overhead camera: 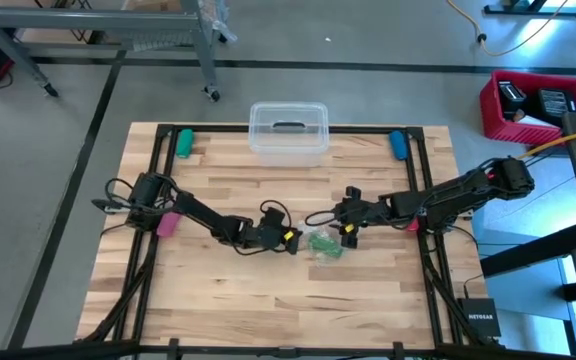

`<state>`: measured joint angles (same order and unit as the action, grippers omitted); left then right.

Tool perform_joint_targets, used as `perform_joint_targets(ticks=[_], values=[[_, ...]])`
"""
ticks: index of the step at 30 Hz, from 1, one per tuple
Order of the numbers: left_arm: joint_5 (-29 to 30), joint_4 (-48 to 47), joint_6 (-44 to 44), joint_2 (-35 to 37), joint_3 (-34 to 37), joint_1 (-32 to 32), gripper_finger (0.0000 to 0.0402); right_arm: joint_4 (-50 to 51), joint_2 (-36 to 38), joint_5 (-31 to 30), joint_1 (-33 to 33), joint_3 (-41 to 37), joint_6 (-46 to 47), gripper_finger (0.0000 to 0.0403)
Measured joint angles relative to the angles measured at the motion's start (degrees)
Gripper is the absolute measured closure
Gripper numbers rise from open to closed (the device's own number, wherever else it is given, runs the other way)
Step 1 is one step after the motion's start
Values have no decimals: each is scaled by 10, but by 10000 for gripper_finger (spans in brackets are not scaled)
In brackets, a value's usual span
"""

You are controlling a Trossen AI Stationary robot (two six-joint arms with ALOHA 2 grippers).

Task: Roll bandage
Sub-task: Close the transparent zip bag

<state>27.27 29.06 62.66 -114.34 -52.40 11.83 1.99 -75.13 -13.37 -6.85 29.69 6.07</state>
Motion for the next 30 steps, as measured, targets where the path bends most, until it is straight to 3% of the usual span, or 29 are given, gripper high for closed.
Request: perform_joint_targets(ticks=[6, 11, 20, 24, 30], values=[[-2, 1, 11, 0, 0, -21, 292, -39, 0, 5, 0, -40, 38, 189], [-54, 7, 2, -1, -1, -36, 292, -70, 0, 5, 0, -59, 46, 189], [-46, 78, 14, -16, -2, -38, 292, -117, 0, 5, 0, -71, 46, 189], [-62, 45, -34, -17, -17, -40, 292, -123, 0, 5, 0, -71, 46, 189], [-59, -52, -36, -26, -57, -50, 292, -127, 0, 4, 0, -71, 46, 189]])
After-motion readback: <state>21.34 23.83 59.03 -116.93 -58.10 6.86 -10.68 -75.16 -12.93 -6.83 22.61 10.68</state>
